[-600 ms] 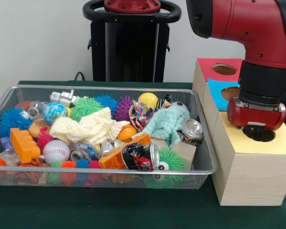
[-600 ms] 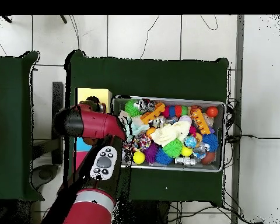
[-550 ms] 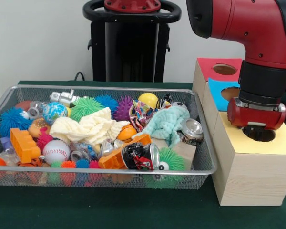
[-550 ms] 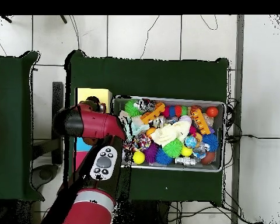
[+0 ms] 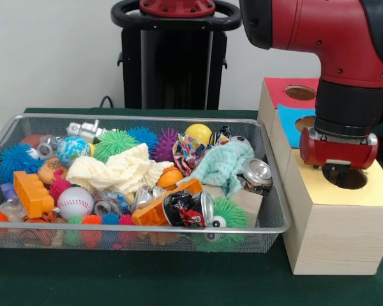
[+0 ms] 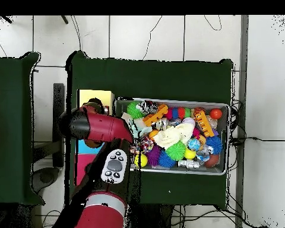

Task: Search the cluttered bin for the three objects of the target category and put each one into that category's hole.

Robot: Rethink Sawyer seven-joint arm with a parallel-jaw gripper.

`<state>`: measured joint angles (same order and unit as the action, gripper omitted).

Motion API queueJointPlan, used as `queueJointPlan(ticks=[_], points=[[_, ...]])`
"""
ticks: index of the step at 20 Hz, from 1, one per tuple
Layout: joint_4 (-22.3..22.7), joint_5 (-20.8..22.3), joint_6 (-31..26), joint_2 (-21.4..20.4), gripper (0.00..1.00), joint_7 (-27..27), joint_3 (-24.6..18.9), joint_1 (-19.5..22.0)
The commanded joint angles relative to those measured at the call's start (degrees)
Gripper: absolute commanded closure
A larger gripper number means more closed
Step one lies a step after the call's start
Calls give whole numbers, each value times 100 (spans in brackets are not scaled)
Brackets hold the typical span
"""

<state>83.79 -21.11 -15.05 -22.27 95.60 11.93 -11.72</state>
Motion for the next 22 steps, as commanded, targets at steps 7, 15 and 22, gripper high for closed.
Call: queueJointPlan(ticks=[7, 15, 22], points=[[1427, 239, -384, -598, 100, 689, -892, 596], [1381, 268, -449, -612, 100, 726, -873, 544], [1499, 299, -526, -746, 100, 686, -860, 530]])
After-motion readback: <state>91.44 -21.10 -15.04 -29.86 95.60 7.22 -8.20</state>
